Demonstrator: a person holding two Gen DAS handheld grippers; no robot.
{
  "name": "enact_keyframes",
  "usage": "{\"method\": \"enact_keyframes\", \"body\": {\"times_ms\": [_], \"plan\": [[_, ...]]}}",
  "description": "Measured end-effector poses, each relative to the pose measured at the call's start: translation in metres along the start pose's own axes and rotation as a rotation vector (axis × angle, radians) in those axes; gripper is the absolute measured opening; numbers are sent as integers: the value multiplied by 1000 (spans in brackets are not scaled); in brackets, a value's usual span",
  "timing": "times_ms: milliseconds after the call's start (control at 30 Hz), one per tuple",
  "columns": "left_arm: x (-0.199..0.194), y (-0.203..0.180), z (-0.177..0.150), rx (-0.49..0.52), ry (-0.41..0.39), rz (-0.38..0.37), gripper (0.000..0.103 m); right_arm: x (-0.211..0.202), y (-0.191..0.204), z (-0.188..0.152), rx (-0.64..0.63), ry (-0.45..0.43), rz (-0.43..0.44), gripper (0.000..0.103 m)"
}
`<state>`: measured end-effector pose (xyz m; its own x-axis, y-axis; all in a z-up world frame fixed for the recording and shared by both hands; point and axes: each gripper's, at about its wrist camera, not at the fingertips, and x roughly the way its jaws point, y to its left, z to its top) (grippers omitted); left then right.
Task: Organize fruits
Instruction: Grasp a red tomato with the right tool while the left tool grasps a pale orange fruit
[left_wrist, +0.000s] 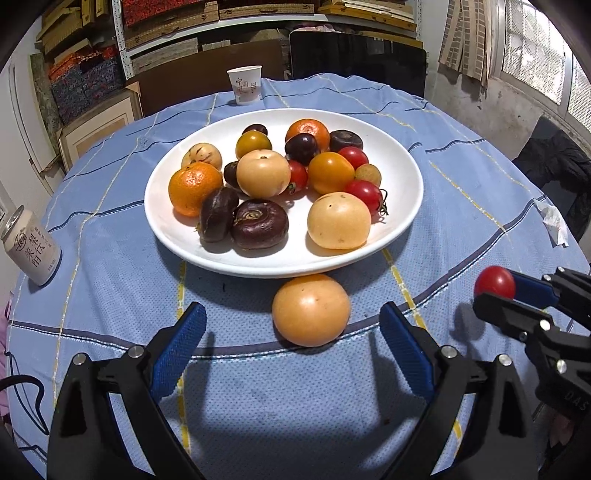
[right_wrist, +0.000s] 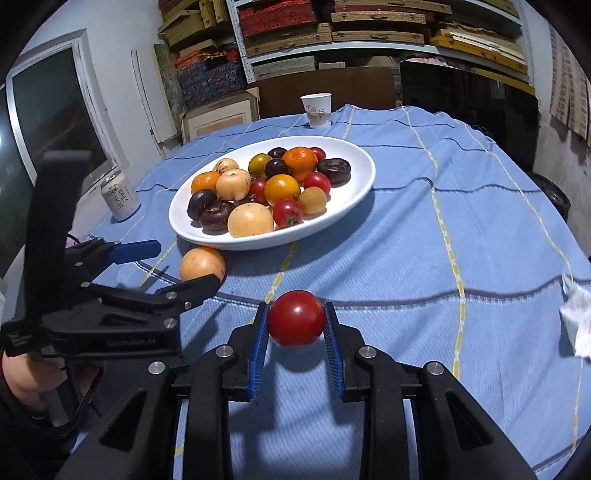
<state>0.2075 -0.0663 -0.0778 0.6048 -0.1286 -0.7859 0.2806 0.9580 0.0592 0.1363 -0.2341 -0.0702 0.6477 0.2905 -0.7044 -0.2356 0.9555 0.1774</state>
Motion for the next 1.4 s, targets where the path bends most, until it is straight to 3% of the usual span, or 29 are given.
{"method": "enact_keyframes", "body": {"times_ms": [833,1133,1167,1233,1333,1400], "plan": [[9,-3,0,-8,-5,3,92,-6,-1,-8,6,-27,9,29],[5,-1,-1,-13,-27,-6,88,-7,-1,-8,8,-29,7,29],[4,-1,-1,-13,-28,-5,85,-7,-1,-8,7,-30,6,30],[6,-1,-1,-9,-18,-9,64,-7,-1,-8,7,-30,8,30],[10,-1,-3,-8,10,-20,54,-7,-1,-8,8,-29,6,30],[9,-3,-4,1,6,-14,53,-8,-1,-8,7,-31,7,30]]}}
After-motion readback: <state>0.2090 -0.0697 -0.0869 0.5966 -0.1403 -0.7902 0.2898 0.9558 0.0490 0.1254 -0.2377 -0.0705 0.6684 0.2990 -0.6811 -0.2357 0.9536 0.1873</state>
